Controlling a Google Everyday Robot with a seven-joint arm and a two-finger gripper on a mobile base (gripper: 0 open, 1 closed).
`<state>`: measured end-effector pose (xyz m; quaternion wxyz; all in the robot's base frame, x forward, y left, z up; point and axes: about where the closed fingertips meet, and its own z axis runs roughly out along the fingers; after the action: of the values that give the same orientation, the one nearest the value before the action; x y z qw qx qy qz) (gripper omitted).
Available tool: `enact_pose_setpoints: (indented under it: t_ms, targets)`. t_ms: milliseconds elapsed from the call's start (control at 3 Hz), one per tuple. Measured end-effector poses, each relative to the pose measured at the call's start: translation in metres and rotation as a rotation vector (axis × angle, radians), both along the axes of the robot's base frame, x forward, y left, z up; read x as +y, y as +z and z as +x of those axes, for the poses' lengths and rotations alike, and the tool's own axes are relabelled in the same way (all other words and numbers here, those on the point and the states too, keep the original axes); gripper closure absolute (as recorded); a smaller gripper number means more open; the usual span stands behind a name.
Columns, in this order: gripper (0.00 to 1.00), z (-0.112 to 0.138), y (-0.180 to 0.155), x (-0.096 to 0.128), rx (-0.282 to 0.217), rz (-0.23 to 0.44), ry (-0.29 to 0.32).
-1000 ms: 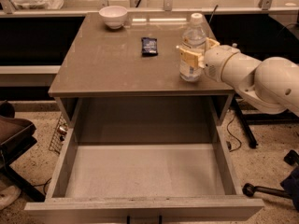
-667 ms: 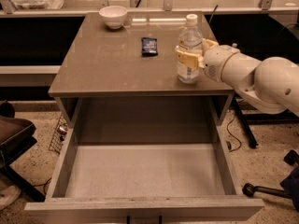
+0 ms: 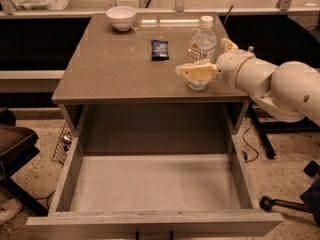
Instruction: Place blue plastic bottle into top drawer
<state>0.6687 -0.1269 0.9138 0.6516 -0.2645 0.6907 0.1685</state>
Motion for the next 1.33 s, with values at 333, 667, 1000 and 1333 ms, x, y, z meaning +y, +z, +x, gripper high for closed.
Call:
enact_pose_setpoints:
  t_ms: [333, 667, 1000, 1333]
  targets:
    - [0.0, 0.0, 0.0, 0.0, 0.0, 0.0, 0.0]
    - [0.18, 0.0, 0.0, 0.003, 0.0, 0.0, 0.004]
    - [0.42, 0.0, 0.01, 0.007, -0.014, -0.025, -0.003]
    - [0.65, -0.002, 0.035, 0.016, -0.057, -0.072, -0.015]
